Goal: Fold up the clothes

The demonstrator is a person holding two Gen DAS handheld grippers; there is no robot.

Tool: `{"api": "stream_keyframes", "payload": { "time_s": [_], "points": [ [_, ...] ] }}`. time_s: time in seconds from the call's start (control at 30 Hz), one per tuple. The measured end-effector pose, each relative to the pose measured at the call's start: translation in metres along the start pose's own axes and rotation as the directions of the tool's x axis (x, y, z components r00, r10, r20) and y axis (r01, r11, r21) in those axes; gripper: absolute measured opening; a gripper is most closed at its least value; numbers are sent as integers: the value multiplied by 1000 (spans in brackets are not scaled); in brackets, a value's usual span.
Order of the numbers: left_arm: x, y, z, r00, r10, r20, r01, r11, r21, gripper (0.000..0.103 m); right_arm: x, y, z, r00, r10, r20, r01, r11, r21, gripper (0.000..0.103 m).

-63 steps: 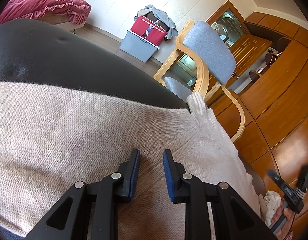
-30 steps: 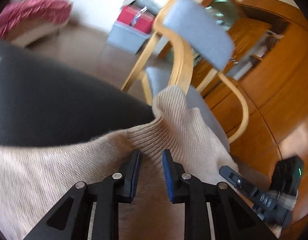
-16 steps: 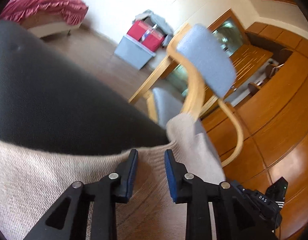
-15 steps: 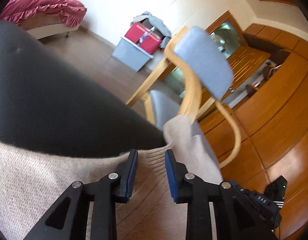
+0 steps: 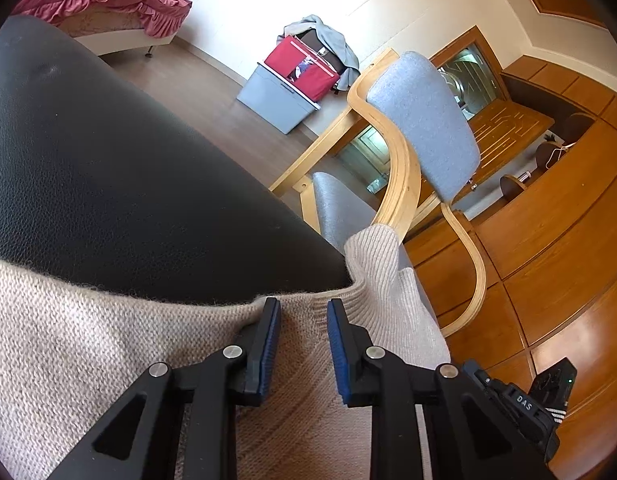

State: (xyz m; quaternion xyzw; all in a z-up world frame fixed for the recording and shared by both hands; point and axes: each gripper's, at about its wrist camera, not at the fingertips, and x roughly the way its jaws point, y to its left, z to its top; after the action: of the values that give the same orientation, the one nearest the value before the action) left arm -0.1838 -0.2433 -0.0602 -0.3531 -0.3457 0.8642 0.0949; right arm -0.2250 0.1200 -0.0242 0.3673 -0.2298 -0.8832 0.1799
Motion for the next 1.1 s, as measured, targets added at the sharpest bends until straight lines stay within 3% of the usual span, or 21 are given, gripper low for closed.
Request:
{"api": "stream_keyframes", "payload": {
  "time_s": [0.07,0.1,0.17,0.2,0.27,0.37,0.43,0.53,0.6,0.67,0.77,0.87,0.97,1.03,1.07,1.1],
  "points": [
    [-2,3,-3,1000,5,0,-5,1000,7,23,15,-3,-3,995,-62,-77,62,998,-1,7],
    [-3,4,-4,1000,10,1,-10,1000,12,23,21,-11,-5,989,-95,-111,98,995,20,1],
    [-3,4,-3,1000,17,2,-17,1000,18,23,10,-35,1,994,-85,-66,93,987,131,0],
    [-3,4,-3,1000,19,2,-19,1000,19,23,2,-38,3,989,-143,-33,147,980,135,0],
    [-3,4,-3,1000,20,2,-20,1000,19,23,-14,-44,7,970,-242,28,235,961,148,10],
    [-2,6,-2,1000,13,1,-13,1000,14,23,-37,-47,14,990,-127,62,114,977,179,10],
    [-3,7,-3,1000,10,1,-10,1000,11,23,-42,-47,14,1000,19,15,-22,981,192,12],
    [-4,8,-4,1000,4,1,-4,1000,6,23,-26,-46,5,983,156,-92,-137,972,193,16],
    [-5,9,-4,1000,1,1,-1,1000,4,23,-7,-52,-6,982,107,-157,-78,981,178,14],
    [-5,9,-4,1000,1,1,-1,1000,4,23,-1,-64,-9,985,110,-136,-83,979,186,0],
    [-6,8,-5,1000,12,2,-12,1000,14,23,-15,-61,-1,996,-48,-71,56,990,129,0],
    [-8,3,-5,999,40,6,-40,999,35,23,-23,-63,1,989,-147,-28,150,981,120,0],
    [-12,-3,-6,997,78,14,-79,995,62,23,-23,-56,1,985,-170,-21,171,980,98,0],
    [-20,-8,-5,996,78,40,-81,994,75,24,-25,-43,-1,989,-148,25,146,988,56,6],
    [-25,-11,-4,997,54,54,-58,995,76,24,-26,-36,-2,991,-124,41,123,992,32,7],
    [-29,-13,-4,998,19,67,-24,997,75,25,-23,-25,-2,999,-44,25,44,999,-2,7]
  ]
}}
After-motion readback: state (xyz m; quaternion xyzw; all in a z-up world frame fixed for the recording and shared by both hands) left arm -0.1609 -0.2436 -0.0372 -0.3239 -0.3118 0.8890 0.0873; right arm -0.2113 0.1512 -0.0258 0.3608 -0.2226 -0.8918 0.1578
